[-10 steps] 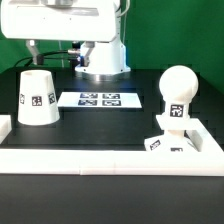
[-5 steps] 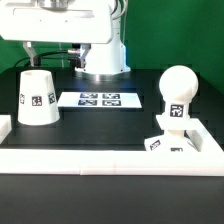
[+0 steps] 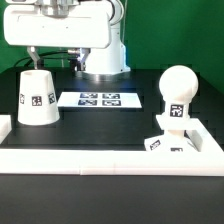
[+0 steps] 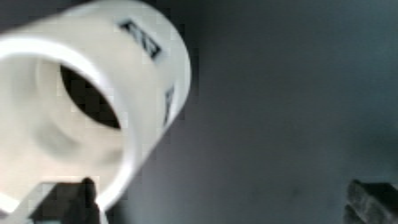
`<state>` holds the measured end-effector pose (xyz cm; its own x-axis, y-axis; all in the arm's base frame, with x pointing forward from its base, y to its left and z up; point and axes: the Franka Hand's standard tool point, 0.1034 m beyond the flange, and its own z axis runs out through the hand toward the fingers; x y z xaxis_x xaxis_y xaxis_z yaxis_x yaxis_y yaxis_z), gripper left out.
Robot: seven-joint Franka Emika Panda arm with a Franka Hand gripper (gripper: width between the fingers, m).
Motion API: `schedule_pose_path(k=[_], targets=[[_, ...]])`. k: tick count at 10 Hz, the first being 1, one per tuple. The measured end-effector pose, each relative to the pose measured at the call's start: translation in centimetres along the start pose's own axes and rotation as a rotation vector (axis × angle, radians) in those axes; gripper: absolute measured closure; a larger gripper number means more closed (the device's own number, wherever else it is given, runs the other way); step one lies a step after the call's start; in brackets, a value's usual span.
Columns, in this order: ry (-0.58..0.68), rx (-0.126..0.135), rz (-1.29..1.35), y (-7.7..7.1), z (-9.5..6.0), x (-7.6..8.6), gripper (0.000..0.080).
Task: Assemble lamp
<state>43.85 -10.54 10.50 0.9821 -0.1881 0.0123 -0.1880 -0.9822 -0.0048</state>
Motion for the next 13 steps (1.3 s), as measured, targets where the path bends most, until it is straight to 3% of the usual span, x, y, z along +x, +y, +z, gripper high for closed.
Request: schedule_pose_path(k=[3, 9, 11, 12, 13], targets=[[-0.015, -0.004, -0.02, 1.0, 0.8, -0.9, 0.0101], [-0.022, -0.027, -0.045, 1.5, 2.4, -1.0, 0.0101], [-0.023, -0.027, -0.046, 1.5, 2.5, -1.0, 0.0343], [-0.023, -0.027, -0.046, 1.5, 2.5, -1.0, 0.0343], [-0.023, -0.027, -0.046, 1.5, 2.5, -1.0, 0.0539]])
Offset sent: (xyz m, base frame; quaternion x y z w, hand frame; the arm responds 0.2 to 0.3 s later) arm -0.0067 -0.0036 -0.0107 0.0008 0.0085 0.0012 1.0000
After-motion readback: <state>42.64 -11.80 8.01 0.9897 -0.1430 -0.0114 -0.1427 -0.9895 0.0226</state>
